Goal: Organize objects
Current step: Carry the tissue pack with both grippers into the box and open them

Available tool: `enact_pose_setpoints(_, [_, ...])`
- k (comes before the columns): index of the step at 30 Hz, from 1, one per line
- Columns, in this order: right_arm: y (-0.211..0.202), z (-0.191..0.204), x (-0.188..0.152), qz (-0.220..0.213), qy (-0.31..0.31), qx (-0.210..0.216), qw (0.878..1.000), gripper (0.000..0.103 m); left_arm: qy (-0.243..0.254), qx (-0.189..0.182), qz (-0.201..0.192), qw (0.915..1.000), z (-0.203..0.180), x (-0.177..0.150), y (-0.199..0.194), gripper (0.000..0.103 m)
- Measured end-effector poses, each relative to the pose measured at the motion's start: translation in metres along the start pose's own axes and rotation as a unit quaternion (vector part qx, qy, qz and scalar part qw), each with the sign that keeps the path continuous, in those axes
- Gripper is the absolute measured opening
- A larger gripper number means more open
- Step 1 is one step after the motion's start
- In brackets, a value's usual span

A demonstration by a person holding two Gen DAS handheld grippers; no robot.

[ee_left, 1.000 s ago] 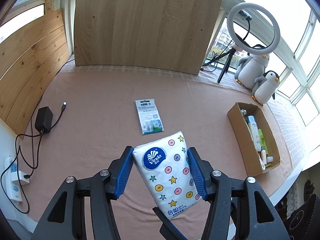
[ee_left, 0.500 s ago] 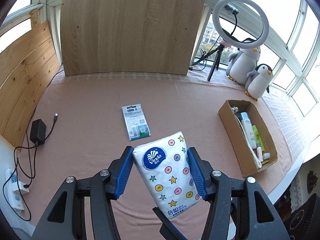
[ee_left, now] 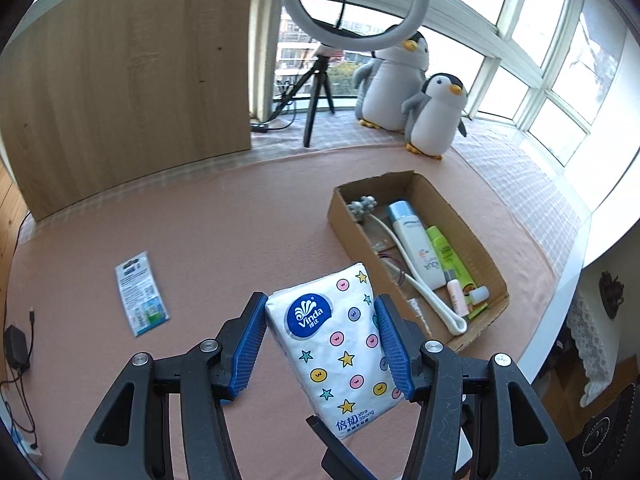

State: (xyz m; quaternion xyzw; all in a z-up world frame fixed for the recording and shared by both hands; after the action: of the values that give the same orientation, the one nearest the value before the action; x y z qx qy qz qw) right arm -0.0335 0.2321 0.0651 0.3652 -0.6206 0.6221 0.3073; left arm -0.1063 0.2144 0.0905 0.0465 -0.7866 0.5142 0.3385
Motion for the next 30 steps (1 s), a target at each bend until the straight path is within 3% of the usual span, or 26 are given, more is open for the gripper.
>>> enact_pose_setpoints(11, [-0.002,-0.085,-0.005,0.005,0.055,-0.078,0.995,0.044,0.070,-0.050,0.024,0.9960,-0.094,0.037,0.062,0.058])
enact_pose_setpoints(30, [0.014,-0.136,-0.007,0.017,0.082,-0.115,0.990,0.044,0.097,-0.079,0.038,0.9914,-0.136,0.057,0.114,0.058])
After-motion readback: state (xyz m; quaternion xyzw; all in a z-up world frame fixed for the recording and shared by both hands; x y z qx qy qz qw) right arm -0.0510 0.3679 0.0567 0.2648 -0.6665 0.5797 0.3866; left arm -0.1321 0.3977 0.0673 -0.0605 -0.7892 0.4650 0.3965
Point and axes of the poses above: each gripper's, at about its wrist camera, not at the fingertips, and y roughly the way its jaws point, z to its left, x to its top, the point moved 2 cm from there along y, roughly the way its jaws point, and after that the axes turned 6 degrees about -x, right-handed, at the moved point
